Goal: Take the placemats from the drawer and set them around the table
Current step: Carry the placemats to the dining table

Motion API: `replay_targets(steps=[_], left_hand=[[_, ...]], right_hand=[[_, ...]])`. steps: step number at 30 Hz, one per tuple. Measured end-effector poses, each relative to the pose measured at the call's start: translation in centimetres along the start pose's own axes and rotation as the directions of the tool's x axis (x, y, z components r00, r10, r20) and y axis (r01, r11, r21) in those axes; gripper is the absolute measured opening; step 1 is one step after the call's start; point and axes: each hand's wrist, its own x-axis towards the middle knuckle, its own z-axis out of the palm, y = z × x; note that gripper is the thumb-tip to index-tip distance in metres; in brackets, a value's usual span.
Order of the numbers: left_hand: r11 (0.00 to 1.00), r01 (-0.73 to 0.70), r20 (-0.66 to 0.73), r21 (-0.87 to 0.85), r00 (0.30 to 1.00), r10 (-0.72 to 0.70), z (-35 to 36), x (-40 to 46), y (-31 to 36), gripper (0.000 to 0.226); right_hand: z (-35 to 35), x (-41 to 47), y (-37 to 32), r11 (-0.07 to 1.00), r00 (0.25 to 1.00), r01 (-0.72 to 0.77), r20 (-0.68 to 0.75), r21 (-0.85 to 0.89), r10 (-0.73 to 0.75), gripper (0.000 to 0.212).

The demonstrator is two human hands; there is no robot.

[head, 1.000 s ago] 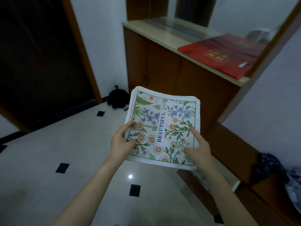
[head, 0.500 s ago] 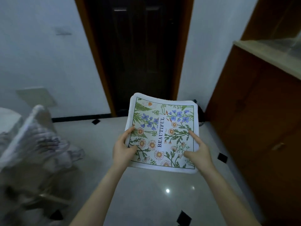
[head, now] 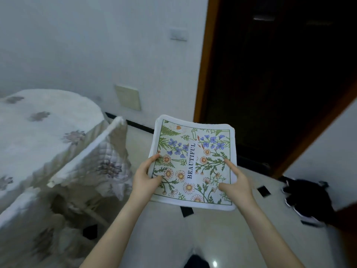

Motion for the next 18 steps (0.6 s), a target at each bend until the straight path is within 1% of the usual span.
replay_targets(steps=[3,6,8,11,13,15,18], left_hand=[[0.999,0.033,-0.118,0.007,0.993,-0.032,0.0,5.6,1.1,0.068],[0.996,0.063,-0.23,-0.066,0.97,-0.077,-0.4,10.5,2.2,0.069],[0.994,0.076,-0.297,-0.078,0.95,-0.096,-1.1,13.6,2.3,0.07],[0.992,0.104,-0.366,-0.065,0.923,-0.121,-2.6,18.5,2.1,0.071],[0.99,0.118,-0.416,-0.075,0.899,-0.139,-3.8,22.1,1.9,0.071],[0.992,0.109,-0.451,-0.059,0.884,-0.124,-5.1,25.9,1.3,0.071],[0.996,0.084,-0.461,-0.03,0.883,-0.088,-7.6,31.9,0.9,0.071]], right_hand=[[2.0,7.9,-3.0,0.999,0.993,0.01,0.115,-0.038,-0.006,0.081],[4.8,15.1,-6.1,0.996,0.976,0.04,0.216,-0.081,-0.021,0.083],[7.2,19.4,-7.8,0.991,0.958,0.067,0.286,-0.112,-0.033,0.083],[11.2,25.3,-9.7,0.984,0.925,0.109,0.375,-0.139,-0.05,0.084],[14.3,29.2,-10.7,0.981,0.911,0.126,0.409,-0.145,-0.057,0.084],[17.6,33.0,-11.6,0.982,0.895,0.127,0.443,-0.137,-0.054,0.084],[22.4,38.0,-13.1,0.983,0.874,0.139,0.481,-0.117,-0.066,0.082]])
